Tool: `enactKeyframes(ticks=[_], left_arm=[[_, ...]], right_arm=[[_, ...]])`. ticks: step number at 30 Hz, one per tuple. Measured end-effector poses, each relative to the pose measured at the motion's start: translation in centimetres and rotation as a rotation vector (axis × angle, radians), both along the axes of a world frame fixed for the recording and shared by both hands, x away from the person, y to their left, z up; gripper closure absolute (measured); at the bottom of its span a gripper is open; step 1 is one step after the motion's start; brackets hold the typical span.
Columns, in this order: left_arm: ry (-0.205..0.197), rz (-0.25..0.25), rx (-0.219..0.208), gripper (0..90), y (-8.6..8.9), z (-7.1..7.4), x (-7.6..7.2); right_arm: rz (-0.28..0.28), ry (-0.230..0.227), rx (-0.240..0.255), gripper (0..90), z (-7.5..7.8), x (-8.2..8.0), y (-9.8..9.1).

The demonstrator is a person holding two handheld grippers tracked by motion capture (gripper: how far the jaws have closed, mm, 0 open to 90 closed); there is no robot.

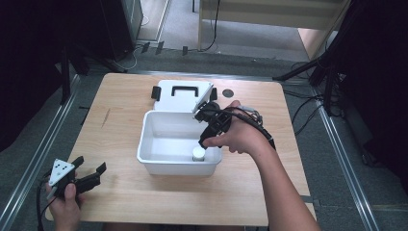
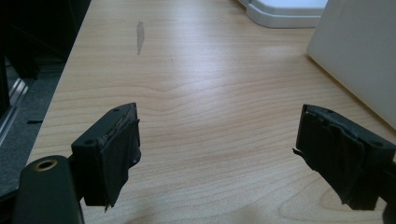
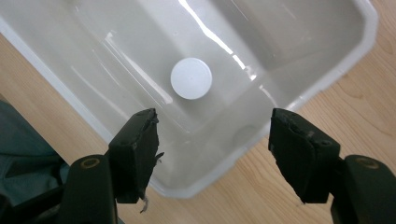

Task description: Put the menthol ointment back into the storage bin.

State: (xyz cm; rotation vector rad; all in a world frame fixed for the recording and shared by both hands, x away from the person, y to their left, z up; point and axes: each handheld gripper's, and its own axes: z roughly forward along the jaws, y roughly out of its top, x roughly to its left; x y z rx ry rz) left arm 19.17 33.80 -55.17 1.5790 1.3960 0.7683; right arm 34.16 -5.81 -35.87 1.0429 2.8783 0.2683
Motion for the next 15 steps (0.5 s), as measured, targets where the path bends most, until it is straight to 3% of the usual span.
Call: enactKeyframes(ticks=[15], left_arm=[[0.0,0.0,0.003,14.8,0.0,0.0,0.0]], right_arm=[[-0.072,-0.019,0.005,33.7,1.0,-0.1,-4.9]])
